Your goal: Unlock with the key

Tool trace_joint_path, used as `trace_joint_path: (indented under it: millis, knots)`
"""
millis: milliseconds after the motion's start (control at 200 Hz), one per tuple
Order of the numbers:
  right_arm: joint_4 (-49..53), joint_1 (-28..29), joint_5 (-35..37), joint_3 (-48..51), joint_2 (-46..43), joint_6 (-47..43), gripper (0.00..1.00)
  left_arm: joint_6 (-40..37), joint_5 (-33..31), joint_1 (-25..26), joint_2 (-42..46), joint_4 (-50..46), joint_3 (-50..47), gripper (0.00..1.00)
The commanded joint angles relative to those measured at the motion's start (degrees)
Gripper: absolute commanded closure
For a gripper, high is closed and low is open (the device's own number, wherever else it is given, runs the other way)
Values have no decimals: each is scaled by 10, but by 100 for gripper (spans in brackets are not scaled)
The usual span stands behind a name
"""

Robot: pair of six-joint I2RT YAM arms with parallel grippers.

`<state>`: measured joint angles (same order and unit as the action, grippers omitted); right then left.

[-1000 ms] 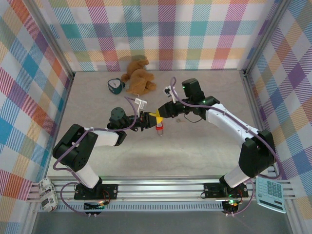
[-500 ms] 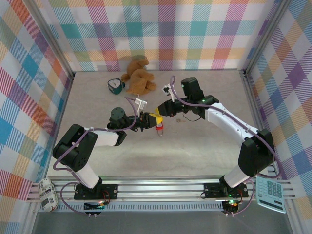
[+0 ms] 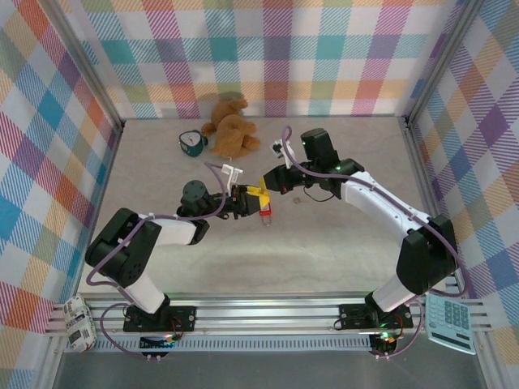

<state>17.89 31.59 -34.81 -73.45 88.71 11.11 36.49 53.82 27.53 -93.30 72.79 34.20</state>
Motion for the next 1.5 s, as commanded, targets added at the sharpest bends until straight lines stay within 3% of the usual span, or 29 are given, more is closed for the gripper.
trace_joint_path:
  millis: [0,80,100,115,200,315,415,465,565,680,770,1175,1320,1495]
  knots:
    - [-25,4,50,5,-31,9,96,-41,-25,-5,39,24,-22,43]
    - [-26,3,90,6,-39,10,96,-62,-43,-5,67,-8,-34,23]
    - [-26,3,100,7,-40,10,96,-68,-50,-5,76,-19,-38,4]
    - [-26,4,107,8,-41,10,96,-74,-56,-5,84,-29,-40,0]
    - [-29,2,135,10,-50,9,96,-108,-117,-5,142,-104,-57,0]
    - [-29,1,155,12,-60,10,97,-151,-286,-4,262,-309,-57,0]
    - [-27,1,161,15,-65,11,96,-80,-479,-6,353,-567,-7,0]
    - [-26,1,162,19,-69,13,96,-68,-528,-11,383,-641,11,0]
    - [-27,1,169,33,-83,23,96,-105,-535,-25,439,-661,-4,0]
    - [-12,1,178,39,-102,27,97,-49,-555,-42,497,-612,-62,0]
    - [7,1,192,41,-119,27,97,-11,-567,-51,509,-659,-58,4]
    - [61,1,222,136,-262,39,96,80,-596,-33,453,-929,6,38]
    - [90,1,244,147,-313,36,96,70,-626,9,386,-1060,100,37]
    - [91,1,284,174,-352,40,97,61,-664,71,303,-1151,202,34]
